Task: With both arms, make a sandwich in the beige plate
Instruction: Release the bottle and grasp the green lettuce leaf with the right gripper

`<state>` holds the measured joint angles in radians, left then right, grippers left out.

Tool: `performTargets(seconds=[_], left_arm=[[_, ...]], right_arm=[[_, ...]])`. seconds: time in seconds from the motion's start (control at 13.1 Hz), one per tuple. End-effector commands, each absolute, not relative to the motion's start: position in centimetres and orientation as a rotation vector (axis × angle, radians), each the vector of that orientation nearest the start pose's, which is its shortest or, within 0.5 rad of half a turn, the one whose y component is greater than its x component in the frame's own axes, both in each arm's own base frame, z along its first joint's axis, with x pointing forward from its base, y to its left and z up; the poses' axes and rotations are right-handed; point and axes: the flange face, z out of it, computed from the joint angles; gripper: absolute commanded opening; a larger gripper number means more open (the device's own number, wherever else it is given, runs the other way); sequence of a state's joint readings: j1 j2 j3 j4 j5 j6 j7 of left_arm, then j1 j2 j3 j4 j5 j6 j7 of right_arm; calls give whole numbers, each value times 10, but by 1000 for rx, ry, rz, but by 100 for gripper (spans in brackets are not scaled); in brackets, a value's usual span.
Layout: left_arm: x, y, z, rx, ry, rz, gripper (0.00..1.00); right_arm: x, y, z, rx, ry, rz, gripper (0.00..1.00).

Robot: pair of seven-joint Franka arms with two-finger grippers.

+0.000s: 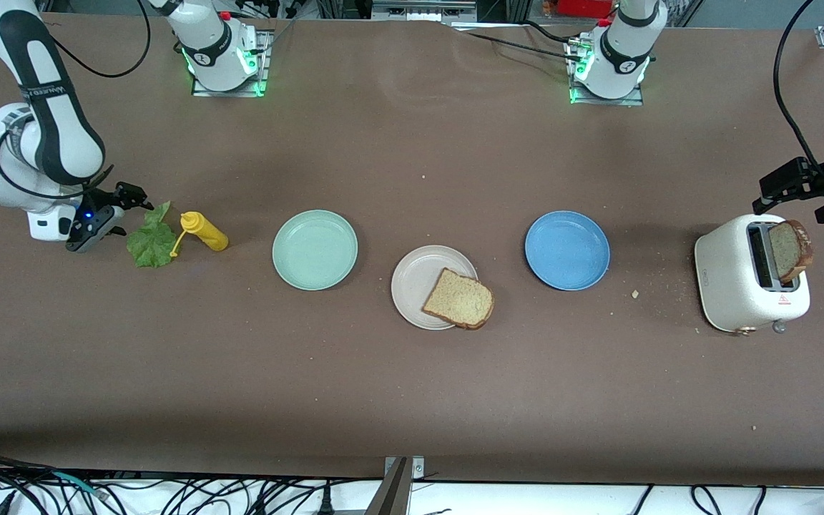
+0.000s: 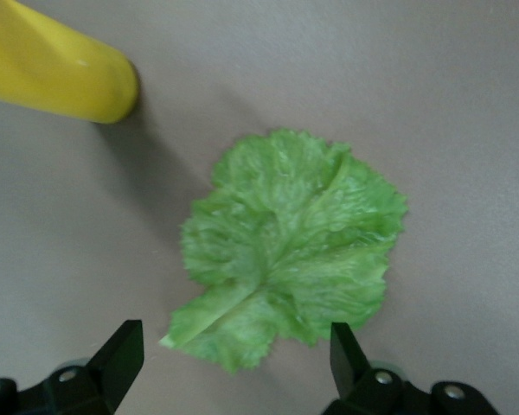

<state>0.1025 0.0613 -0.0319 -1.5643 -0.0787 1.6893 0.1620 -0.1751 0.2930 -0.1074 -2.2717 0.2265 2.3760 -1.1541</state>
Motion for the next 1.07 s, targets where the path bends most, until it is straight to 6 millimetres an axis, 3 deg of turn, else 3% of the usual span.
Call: performTargets(seconds=[0.0,0.23,0.3,0.38,0.53,0.61,0.84,0.99], left_arm=[[582,28,612,-3202,160,-103,100],[582,26,610,-3203,165,-96,100],[581,25,610,-3204,168,-86,100],[581,25,610,-3205,163,-81,100],[581,25,610,-3205,166,-81,100],[581,25,609,-3205,168,-79,100],[581,26,608,-3205,166,-77,100],[581,27,607,-3205,163,-74,100]], right_arm=[[495,-144,193,-2813,-1011,82,97],[494,-147,173,-2856,-1027,45,97],[494,-147,170,-2865,-1030,36,91],[494,-147,165,-2865,-1042,35,75],[493,-146,164,-2863,-1046,37,6],[494,-146,164,-2862,-1048,36,0],[495,-146,169,-2861,-1055,29,0],[500,-146,188,-2849,-1069,14,0]])
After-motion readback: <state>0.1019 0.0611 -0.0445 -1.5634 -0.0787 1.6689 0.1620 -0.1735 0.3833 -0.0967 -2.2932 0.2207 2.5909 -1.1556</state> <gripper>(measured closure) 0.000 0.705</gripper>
